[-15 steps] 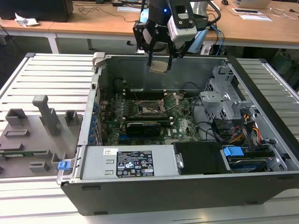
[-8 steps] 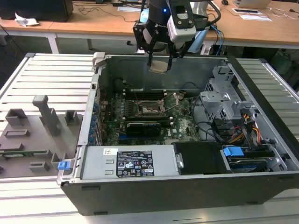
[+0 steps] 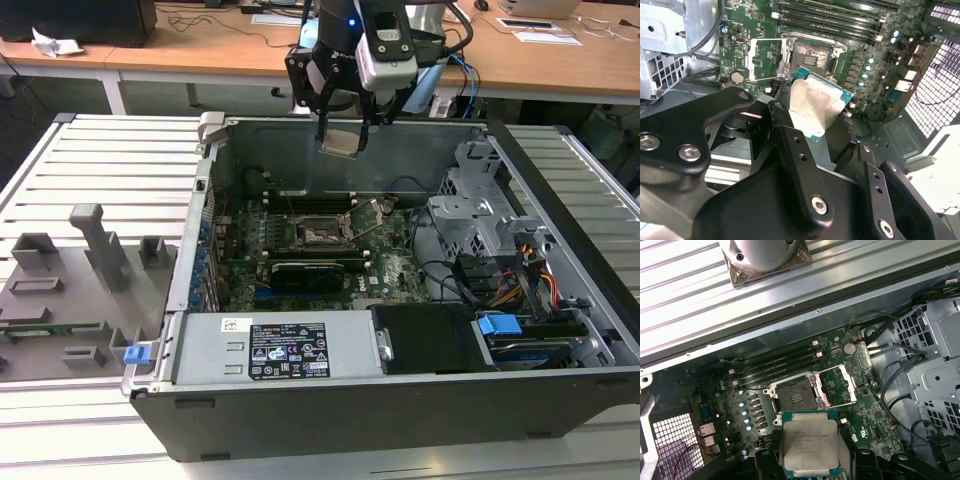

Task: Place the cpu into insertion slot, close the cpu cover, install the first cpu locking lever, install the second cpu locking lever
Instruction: 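Place the cpu into insertion slot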

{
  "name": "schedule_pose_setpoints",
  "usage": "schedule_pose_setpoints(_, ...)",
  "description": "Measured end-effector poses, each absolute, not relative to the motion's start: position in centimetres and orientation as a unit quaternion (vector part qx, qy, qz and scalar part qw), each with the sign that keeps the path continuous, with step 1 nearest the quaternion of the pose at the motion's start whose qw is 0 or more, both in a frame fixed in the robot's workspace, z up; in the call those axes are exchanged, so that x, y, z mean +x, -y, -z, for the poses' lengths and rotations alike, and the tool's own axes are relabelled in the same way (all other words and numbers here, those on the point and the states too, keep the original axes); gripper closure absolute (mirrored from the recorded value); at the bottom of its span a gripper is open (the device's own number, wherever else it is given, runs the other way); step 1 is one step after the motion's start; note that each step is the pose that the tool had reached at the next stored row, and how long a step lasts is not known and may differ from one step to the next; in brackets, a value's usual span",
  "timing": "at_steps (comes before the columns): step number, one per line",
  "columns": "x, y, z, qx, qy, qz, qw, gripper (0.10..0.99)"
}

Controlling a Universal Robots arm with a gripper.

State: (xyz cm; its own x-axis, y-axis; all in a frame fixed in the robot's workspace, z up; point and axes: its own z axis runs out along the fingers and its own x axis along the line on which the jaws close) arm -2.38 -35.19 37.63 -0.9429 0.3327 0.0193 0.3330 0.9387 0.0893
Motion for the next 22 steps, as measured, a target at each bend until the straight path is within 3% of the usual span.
schedule_pose_setpoints(22,-2.38,35.19,-37.58,-0.202,0.978,0.046,0.0,0.557)
